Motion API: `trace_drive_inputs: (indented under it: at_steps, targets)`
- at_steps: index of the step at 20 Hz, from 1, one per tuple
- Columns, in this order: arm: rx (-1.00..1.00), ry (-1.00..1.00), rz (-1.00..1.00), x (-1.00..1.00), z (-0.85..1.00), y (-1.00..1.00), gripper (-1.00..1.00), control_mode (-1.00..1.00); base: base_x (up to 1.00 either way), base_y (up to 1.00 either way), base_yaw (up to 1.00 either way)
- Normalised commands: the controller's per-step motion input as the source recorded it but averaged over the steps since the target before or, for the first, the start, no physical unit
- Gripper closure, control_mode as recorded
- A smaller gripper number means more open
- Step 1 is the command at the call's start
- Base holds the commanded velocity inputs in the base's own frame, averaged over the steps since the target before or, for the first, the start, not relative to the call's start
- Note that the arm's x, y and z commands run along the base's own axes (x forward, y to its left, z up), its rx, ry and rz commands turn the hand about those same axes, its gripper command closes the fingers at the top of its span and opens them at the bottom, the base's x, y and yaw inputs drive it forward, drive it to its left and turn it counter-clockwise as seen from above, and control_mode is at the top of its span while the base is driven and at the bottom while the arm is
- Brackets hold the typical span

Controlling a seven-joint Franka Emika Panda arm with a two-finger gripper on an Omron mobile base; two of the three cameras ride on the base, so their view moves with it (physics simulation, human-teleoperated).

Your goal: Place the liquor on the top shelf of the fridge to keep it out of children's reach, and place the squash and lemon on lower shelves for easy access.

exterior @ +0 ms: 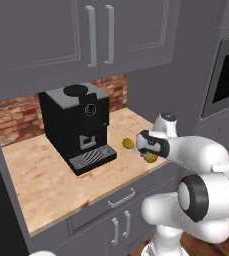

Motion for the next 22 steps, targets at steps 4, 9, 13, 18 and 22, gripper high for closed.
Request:
trace_drive_inputs:
  at_steps: [4,9,13,18,22]
  targets:
    - [0.0,-0.3,0.02,-0.72,1.0,-0.17,1.0,-1.0,0.0,0.0,0.0]
    - [0.0,-0.26,0.01,-0.73,1.0,-0.16,1.0,-1.0,0.0,0.0,0.0]
    - [0.0,-0.24,0.0,-0.61,1.0,0.0,1.0,-1.0,0.0,0.0,0.0]
    - [-0.02,-0.21,0.01,-0.49,1.0,0.0,1.0,-1.0,0.0,0.0,0.0]
    - [-0.03,-0.14,0.0,-0.34,0.98,0.0,1.0,-1.0,0.0,0.0,0.0]
